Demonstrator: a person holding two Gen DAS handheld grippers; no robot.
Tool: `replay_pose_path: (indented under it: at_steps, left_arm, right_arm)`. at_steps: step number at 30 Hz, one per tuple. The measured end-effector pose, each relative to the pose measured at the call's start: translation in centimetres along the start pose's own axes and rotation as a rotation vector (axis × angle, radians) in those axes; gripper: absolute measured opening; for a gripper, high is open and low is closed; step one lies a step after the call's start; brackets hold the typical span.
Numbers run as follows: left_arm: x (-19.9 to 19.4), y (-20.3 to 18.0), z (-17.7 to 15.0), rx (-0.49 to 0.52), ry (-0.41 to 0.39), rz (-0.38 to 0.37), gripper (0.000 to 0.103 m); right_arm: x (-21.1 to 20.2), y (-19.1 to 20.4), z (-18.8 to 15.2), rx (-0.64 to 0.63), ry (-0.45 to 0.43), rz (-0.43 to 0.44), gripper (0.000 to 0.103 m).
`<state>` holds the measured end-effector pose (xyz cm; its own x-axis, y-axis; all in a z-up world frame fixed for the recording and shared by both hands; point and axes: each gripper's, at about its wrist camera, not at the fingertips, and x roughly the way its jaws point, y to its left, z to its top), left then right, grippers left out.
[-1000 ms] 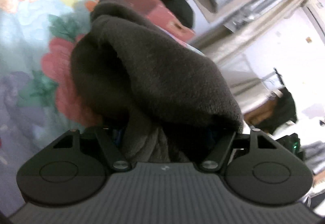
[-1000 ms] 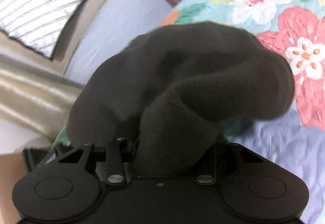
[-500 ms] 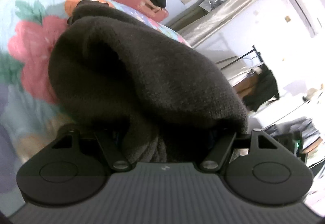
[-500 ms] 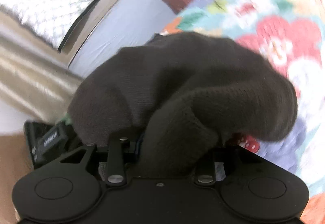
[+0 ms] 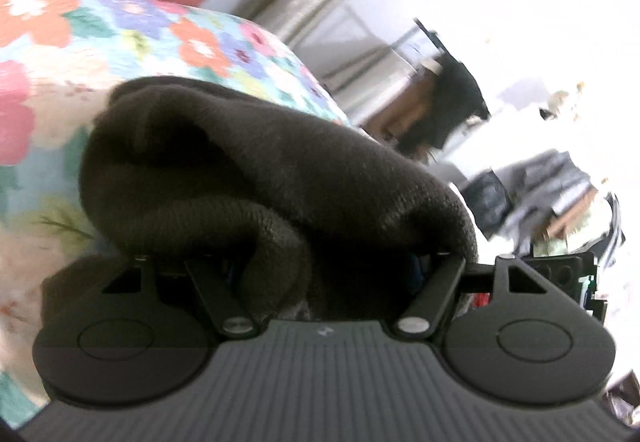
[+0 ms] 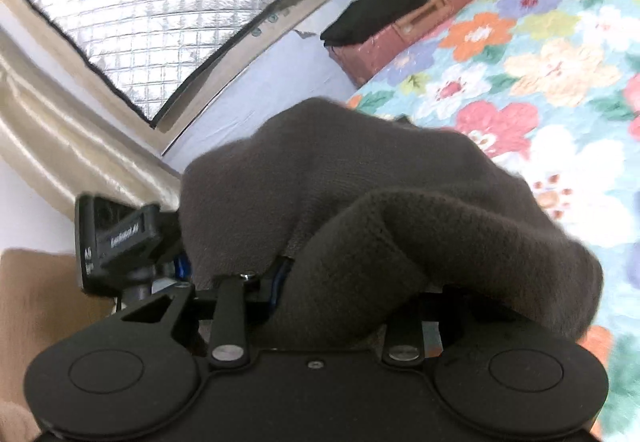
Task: Fold clothes
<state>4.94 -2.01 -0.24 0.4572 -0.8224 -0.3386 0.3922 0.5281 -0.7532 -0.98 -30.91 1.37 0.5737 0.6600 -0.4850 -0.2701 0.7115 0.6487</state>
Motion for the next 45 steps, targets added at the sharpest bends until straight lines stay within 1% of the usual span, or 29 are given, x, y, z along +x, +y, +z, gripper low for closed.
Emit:
replay_pose_path:
  at_steps: [2, 4, 7, 9, 13, 15, 17, 18, 19, 20, 21, 22, 23, 25, 26, 27, 29, 30, 32, 35, 38, 41, 42, 43, 45]
  left_arm:
    - [0.7, -1.3, 0.0, 0.002, 0.014, -0.012, 0.069]
    - [1.7, -2.8, 0.1, 0.029, 0.016, -0.02, 0.069]
    - [2.6, -4.5, 1.1, 0.056, -0.004, -0.023, 0.07]
    - [2.0, -6.2, 1.8, 0.075, -0.029, -0.022, 0.07]
    - [0.1, -10.3, 3.4, 0.183, -0.109, 0.015, 0.07]
    - [-0.5, -12.4, 4.1, 0.227, -0.159, 0.034, 0.07]
    - [-0.6, -13.6, 5.0, 0.233, -0.175, 0.021, 0.07]
    - [-0.2, -13.6, 5.3, 0.216, -0.168, 0.011, 0.071]
    - [0.8, -13.7, 5.3, 0.215, -0.149, 0.03, 0.072]
    - [2.0, -14.0, 5.1, 0.231, -0.123, 0.07, 0.072]
    - [3.3, -14.2, 4.9, 0.246, -0.098, 0.11, 0.072]
    - [5.0, -14.3, 4.3, 0.274, -0.061, 0.163, 0.072]
    - [7.0, -14.2, 3.4, 0.312, -0.014, 0.228, 0.075]
    - [10.3, -13.2, 1.3, 0.357, 0.085, 0.313, 0.075]
    - [11.5, -12.6, 0.1, 0.378, 0.129, 0.349, 0.075]
    - [12.1, -12.0, -1.0, 0.4, 0.155, 0.387, 0.075]
    - [11.5, -10.8, -2.6, 0.438, 0.163, 0.457, 0.075]
    - [10.8, -10.0, -3.0, 0.445, 0.155, 0.483, 0.075]
    - [8.8, -8.4, -3.2, 0.407, 0.154, 0.495, 0.075]
    - [6.8, -6.0, -3.6, 0.341, 0.174, 0.477, 0.076]
    - [6.2, -4.0, -3.6, 0.295, 0.184, 0.478, 0.078]
    - [7.1, -2.1, -3.1, 0.252, 0.192, 0.461, 0.079]
    - [7.5, -1.5, -3.0, 0.235, 0.192, 0.448, 0.079]
    - [7.9, -1.1, -3.0, 0.217, 0.189, 0.433, 0.082]
    - [8.4, -0.2, -3.0, 0.178, 0.168, 0.407, 0.085]
  right_arm:
    - [-2.3, 0.0, -0.9, 0.001, -0.03, 0.0, 0.04]
    - [-4.0, 0.0, -1.6, 0.002, -0.078, -0.001, 0.039]
    - [-5.8, 0.2, -1.3, -0.008, -0.139, 0.018, 0.039]
    - [-6.9, 0.6, -0.9, -0.025, -0.173, 0.047, 0.039]
    - [-8.3, 2.9, 0.9, -0.131, -0.216, 0.103, 0.038]
    - [-9.0, 3.8, 2.1, -0.19, -0.247, 0.12, 0.037]
    - [-9.8, 4.5, 3.3, -0.237, -0.272, 0.106, 0.036]
    - [-10.7, 4.7, 3.4, -0.252, -0.294, 0.081, 0.036]
    - [-11.5, 4.5, 3.4, -0.252, -0.313, 0.049, 0.036]
    - [-12.3, 4.1, 3.4, -0.239, -0.329, -0.002, 0.036]
    - [-12.8, 3.3, 3.3, -0.223, -0.349, -0.079, 0.037]
    - [-13.2, 2.4, 3.1, -0.218, -0.364, -0.151, 0.037]
    - [-13.2, 0.6, 2.9, -0.183, -0.363, -0.244, 0.037]
    - [-13.1, -3.2, 2.6, -0.103, -0.354, -0.435, 0.037]
    - [-13.5, -5.6, 2.1, -0.019, -0.358, -0.51, 0.037]
    - [-13.8, -8.0, 1.6, 0.072, -0.363, -0.582, 0.037]
    - [-14.9, -11.6, -0.1, 0.191, -0.36, -0.707, 0.038]
    - [-15.5, -12.6, -1.0, 0.224, -0.357, -0.73, 0.038]
    - [-16.5, -14.1, -2.5, 0.259, -0.363, -0.749, 0.038]
    - [-17.4, -14.0, -3.7, 0.229, -0.39, -0.796, 0.042]
    - [-17.2, -12.3, -4.3, 0.11, -0.378, -0.832, 0.043]
    - [-16.1, -9.5, -4.7, -0.027, -0.379, -0.856, 0.045]
    - [-15.6, -8.1, -4.7, -0.077, -0.38, -0.85, 0.047]
    - [-15.0, -7.1, -4.6, -0.128, -0.371, -0.833, 0.051]
    - [-13.2, -5.4, -4.2, -0.228, -0.311, -0.775, 0.055]
